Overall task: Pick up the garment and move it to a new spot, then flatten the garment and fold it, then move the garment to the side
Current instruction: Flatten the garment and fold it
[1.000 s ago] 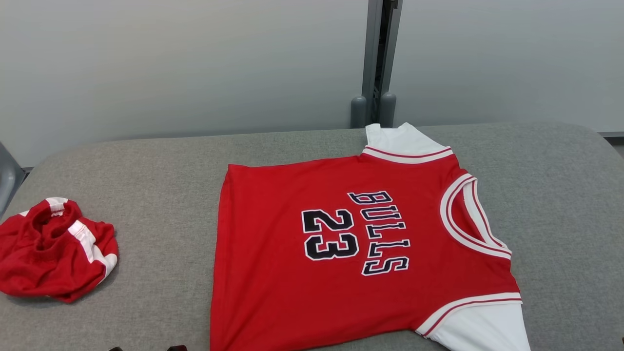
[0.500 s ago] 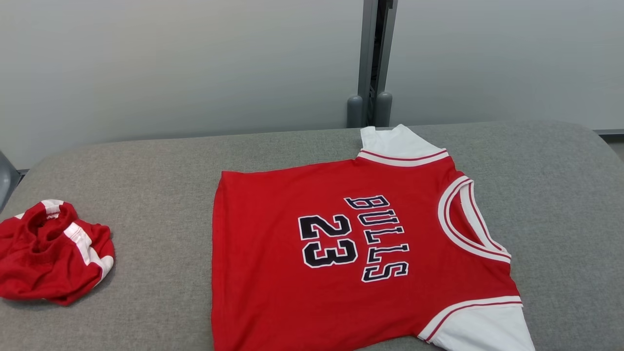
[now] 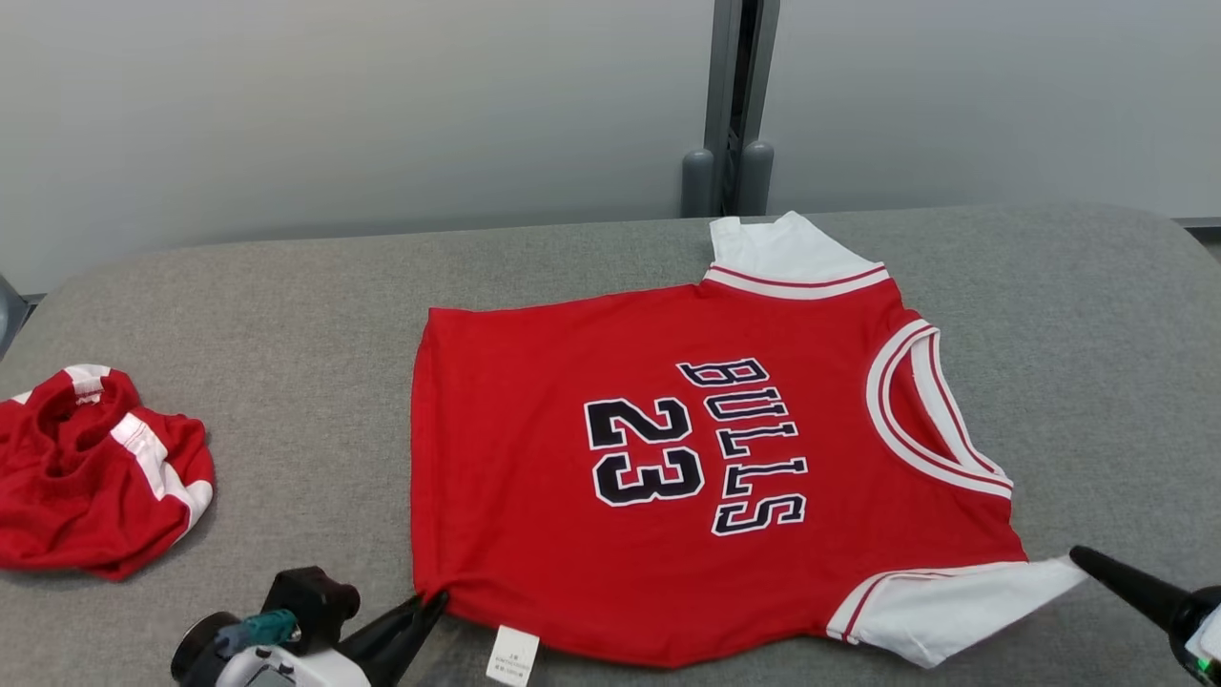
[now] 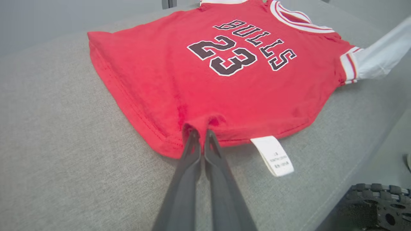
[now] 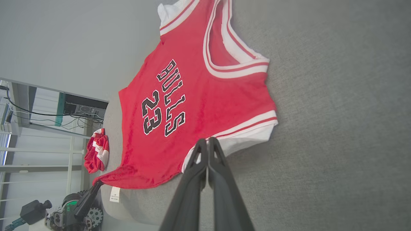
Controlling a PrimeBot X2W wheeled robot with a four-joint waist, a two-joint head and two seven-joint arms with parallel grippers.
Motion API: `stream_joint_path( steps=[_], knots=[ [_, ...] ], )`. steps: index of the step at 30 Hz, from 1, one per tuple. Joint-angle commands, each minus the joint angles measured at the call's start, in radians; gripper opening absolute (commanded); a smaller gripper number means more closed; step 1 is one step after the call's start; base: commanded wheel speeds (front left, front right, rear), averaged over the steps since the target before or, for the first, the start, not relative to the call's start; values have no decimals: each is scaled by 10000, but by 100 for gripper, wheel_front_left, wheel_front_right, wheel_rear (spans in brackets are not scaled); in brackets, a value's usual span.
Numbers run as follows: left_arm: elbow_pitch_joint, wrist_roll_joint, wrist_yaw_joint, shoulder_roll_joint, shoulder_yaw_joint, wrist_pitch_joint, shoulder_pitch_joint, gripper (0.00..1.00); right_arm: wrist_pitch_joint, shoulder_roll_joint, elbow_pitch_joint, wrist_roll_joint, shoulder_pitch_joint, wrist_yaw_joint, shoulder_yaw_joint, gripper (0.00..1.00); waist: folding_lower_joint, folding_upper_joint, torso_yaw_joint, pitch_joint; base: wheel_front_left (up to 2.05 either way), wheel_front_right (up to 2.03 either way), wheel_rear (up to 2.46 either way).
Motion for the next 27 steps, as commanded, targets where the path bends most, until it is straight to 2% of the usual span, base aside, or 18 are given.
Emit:
stream_joint_path(
  steps=[1, 10, 27],
  knots=[
    [-41, -152, -7, 1, 106, 18, -153, 0, -124, -13, 6, -28, -191, 1, -24, 0, 1, -1, 48, 132, 0, 0, 0],
    [-323, -972, 52, -124, 828, 180, -834, 0, -1070, -298, 541, -193, -1502, 1, 157, 0, 1, -1, 284, 911, 0, 0, 0],
    [502, -626, 132, -817, 635, 221, -2058, 0, -3663, -1276, 1874, -351, -3259, 3, 1127, 0, 1, -1, 654, 1948, 0, 0, 0]
  ],
)
